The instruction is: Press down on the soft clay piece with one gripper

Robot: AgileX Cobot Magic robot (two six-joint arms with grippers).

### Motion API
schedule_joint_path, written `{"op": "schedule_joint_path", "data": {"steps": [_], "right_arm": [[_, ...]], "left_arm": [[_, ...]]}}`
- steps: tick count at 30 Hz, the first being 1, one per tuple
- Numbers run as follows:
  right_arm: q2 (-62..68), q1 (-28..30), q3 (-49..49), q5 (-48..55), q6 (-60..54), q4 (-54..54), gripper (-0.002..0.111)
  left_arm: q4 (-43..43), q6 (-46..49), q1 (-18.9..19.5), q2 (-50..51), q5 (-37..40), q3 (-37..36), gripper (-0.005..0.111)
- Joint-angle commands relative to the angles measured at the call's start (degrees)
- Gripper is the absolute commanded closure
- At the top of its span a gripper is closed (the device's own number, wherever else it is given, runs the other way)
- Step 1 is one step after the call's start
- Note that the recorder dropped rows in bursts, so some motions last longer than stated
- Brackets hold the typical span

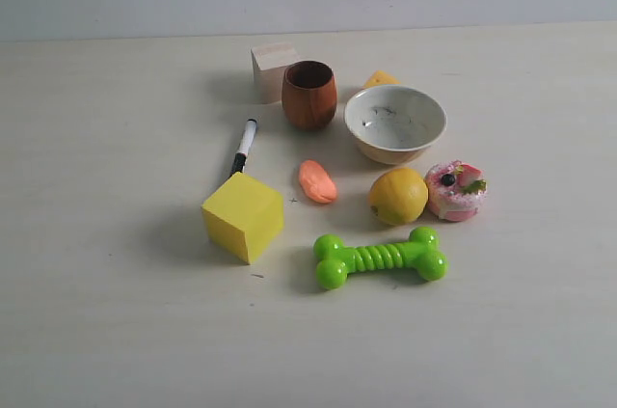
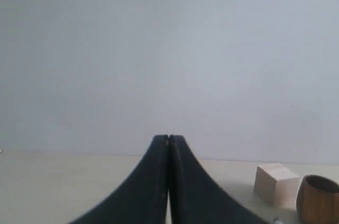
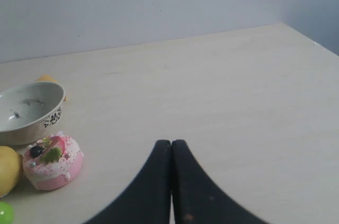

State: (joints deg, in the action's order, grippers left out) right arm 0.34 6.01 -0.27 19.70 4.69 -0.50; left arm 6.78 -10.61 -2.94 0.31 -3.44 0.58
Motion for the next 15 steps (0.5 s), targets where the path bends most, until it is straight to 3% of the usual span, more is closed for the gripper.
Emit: {"op": "schedule_joint_path", "data": {"steps": [1,10,15], "right_arm": [[-0.34,0.00,0.27,-0.17,-0.09,0.09,0.108],[-0.34,0.00,0.27,-0.17,-0.09,0.09,0.108],[-0.34,0.00,0.27,-0.17,-0.09,0.09,0.108]], "left_arm": [[0.25,-1.04,0.21,0.67,3.44,7.05,0.107],[0.32,0.96,-0.05,16.01,14.46,26.97,0.107],[-3.72,6.57,-4.05,25.02,18.70,34.59,0.107]]}}
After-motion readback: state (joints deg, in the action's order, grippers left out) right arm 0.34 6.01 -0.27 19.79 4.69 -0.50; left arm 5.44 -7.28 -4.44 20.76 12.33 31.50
